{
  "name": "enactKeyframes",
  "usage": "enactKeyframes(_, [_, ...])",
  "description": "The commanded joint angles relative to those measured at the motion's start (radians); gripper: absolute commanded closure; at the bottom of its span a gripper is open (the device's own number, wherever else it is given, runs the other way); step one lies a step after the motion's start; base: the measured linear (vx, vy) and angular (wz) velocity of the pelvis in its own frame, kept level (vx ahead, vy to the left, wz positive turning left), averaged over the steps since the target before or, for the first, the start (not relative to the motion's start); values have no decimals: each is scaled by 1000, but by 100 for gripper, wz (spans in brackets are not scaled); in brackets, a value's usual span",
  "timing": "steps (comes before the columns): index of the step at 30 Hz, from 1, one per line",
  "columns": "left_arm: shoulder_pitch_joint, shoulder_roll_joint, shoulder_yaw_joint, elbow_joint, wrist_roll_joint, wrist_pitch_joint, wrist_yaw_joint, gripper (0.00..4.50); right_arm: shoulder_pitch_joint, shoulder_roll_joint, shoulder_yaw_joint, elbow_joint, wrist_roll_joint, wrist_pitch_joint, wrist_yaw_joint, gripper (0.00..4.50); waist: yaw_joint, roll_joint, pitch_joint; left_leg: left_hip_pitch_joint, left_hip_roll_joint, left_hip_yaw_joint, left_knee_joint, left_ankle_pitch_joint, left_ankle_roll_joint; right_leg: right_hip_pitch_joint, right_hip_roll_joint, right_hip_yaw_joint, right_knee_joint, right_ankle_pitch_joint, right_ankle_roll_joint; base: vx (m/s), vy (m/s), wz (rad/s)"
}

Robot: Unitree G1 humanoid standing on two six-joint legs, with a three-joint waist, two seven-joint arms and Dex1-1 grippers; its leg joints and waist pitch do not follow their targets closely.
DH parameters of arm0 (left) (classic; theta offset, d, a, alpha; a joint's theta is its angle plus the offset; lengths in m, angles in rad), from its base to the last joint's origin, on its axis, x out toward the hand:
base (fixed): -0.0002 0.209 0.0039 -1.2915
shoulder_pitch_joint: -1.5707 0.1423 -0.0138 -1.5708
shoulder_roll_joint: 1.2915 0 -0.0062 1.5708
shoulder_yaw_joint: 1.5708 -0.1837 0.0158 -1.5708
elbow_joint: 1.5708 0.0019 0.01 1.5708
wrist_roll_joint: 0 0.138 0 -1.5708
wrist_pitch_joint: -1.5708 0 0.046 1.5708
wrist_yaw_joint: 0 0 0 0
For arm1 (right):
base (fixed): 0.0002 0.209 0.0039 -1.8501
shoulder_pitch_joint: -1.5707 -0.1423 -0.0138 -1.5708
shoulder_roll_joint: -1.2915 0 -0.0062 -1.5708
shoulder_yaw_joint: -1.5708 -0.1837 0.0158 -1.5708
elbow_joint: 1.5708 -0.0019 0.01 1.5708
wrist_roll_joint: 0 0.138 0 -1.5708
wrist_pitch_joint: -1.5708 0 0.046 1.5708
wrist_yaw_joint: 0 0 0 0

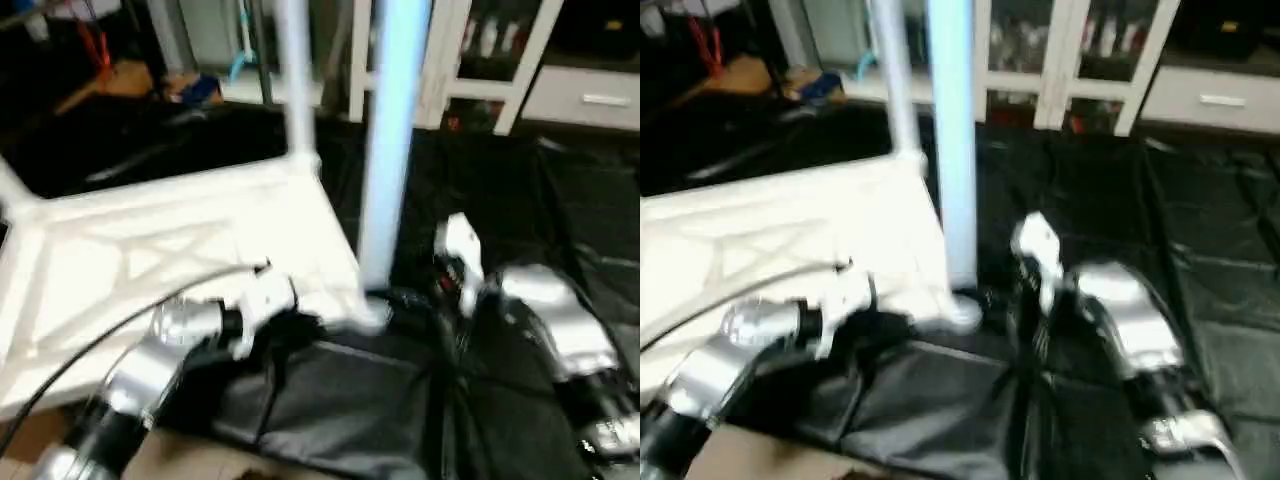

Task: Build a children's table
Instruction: Rotate leg to tighten

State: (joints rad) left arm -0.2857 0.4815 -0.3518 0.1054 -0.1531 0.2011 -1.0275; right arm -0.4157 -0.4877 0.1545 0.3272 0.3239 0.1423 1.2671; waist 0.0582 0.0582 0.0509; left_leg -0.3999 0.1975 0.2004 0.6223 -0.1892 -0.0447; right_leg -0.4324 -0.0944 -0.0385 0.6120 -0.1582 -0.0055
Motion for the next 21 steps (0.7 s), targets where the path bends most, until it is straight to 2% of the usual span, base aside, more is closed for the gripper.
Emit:
enactKeyframes(1, [-5, 4, 1, -84, -55, 1, -46, 450, 15, -34, 10, -54, 34, 50, 58, 108, -4, -6, -69, 30, 30, -12, -84, -270, 50, 54, -29, 22, -69, -236, -230, 0, 0, 0])
enactKeyframes(2, [-2, 9, 2, -91, -58, 8, -53, 450, 21, -44, 15, -64, 37, 55, 76, 108, -2, -6, -67, 34, 31, -12, -85, -284, 45, 50, -29, 23, -74, -263, -219, 0, 0, 0])
enactKeyframes(3, [-2, 9, 2, -91, -58, 8, -53, 450, 21, -44, 15, -64, 37, 55, 76, 108, -3, -7, -66, 33, 30, -13, -85, -290, 42, 49, -29, 23, -76, -276, -215, 0, 0, 0])
enactKeyframes(4, [5, 18, 5, -113, -66, 27, -70, 450, 30, -65, 29, -85, 46, 73, 118, 134, -6, -7, -67, 30, 29, -15, -86, -293, 36, 51, -30, 23, -76, -298, -206, 0, 0, 0])
enactKeyframes(7, [5, 23, 5, -123, -70, 39, -79, 450, 32, -76, 37, -94, 50, 84, 141, 145, -7, -7, -67, 29, 29, -17, -87, -296, 30, 50, -31, 23, -79, -320, -191, 0, 0, 0])
enactKeyframes(9, [5, 25, 4, -131, -70, 47, -82, 450, 33, -80, 38, -99, 52, 92, 150, 154, -8, -8, -67, 28, 28, -17, -87, -291, 30, 49, -30, 23, -79, -310, -192, 0, 0, 0])
enactKeyframes(16, [3, 32, -6, -154, -65, 72, -106, 450, 20, -85, 51, -96, 36, 90, 169, 226, -7, -7, -73, 27, 27, -15, -80, -231, 52, 52, -27, 21, -70, -226, -218, 0, 0, 0])
enactKeyframes(21, [5, 31, -7, -164, -62, 84, -109, 450, 20, -81, 55, -101, 34, 101, 173, 252, -5, -9, -76, 25, 26, -15, -75, -190, 69, 56, -28, 21, -63, -173, -234, 0, 0, 0])
